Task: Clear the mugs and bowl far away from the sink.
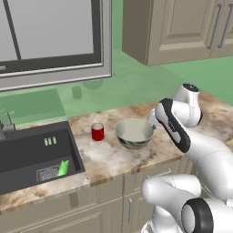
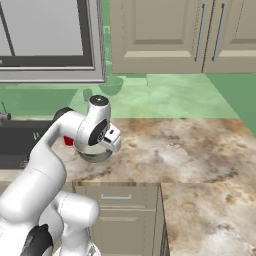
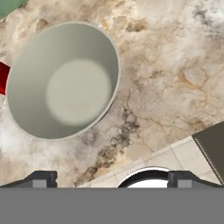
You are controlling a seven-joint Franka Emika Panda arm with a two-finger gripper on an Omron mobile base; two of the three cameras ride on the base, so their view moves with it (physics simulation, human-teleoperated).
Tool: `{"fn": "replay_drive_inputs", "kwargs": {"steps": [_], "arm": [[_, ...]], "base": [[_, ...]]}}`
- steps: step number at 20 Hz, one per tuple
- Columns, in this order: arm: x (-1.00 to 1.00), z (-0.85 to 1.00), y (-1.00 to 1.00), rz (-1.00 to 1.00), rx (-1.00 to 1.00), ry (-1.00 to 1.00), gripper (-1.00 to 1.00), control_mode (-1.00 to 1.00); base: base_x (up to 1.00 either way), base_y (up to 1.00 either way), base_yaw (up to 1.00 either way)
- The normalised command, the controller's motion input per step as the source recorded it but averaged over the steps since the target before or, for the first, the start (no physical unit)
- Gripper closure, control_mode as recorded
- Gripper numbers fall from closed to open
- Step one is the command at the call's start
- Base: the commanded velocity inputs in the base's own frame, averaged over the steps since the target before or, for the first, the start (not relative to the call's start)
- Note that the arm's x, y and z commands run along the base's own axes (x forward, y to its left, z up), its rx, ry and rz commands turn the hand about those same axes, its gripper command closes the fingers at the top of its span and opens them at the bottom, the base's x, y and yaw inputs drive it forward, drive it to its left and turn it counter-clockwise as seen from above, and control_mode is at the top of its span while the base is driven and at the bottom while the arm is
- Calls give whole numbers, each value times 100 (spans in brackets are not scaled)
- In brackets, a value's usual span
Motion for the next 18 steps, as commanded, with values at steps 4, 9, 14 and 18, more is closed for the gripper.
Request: {"fn": "replay_drive_inputs", "kwargs": {"steps": [4,9,14,18], "arm": [[23,-12,0,0,0,0,-100,-100],[17,-15,-3,0,0,0,-100,-100],[11,-16,-6,0,0,0,-100,-100],[12,-13,0,0,0,0,-100,-100]], "base": [[0,0,0],[0,0,0],[0,0,0],[0,0,0]]}}
